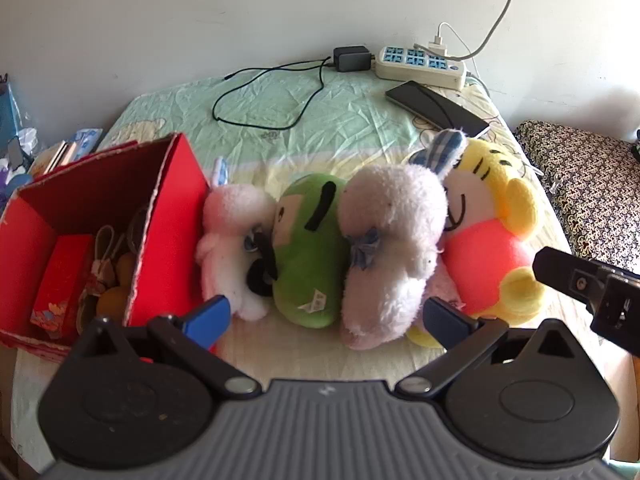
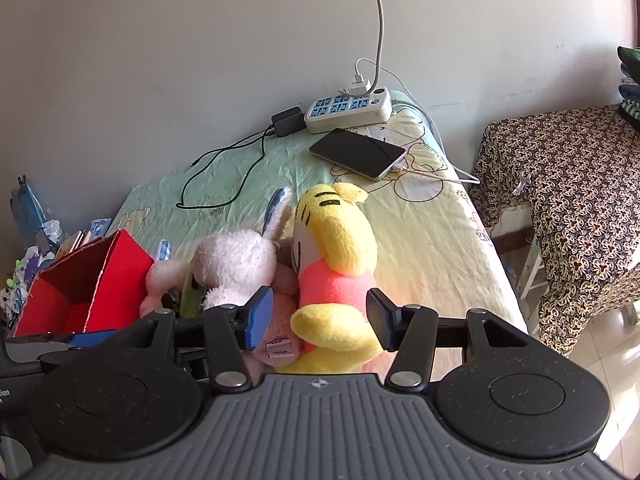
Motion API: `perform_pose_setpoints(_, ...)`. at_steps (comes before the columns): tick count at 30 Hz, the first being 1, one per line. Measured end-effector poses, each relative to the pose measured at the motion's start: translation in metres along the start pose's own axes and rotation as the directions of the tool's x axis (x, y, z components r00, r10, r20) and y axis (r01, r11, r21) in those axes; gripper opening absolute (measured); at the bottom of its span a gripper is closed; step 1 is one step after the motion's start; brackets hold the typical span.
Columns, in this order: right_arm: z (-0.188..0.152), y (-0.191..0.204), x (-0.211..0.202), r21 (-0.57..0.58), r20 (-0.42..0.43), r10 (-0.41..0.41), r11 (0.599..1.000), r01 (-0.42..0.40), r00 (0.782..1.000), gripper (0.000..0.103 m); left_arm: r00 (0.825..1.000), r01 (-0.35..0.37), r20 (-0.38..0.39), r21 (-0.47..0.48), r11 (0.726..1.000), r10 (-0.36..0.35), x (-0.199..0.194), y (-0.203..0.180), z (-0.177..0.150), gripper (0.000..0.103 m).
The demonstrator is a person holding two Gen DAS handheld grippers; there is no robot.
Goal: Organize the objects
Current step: 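Move the right gripper down onto the white bunny plush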
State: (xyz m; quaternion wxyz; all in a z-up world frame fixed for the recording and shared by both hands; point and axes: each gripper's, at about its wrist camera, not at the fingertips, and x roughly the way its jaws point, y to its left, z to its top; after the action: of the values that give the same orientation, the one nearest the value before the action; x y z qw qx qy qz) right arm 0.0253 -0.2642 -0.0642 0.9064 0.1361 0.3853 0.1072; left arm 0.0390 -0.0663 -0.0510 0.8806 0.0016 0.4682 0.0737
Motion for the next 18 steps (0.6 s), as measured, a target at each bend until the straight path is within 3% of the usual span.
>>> perform_pose_setpoints(18,-0.0038,0.0090,0.0062,-0.022,-0.011,0.008,1.000,-0.008,1.000,0.057,1.000,0.007,-0.019,-0.011,1.000,-0.007,0.0064,0.0077,-0.0026,0.102)
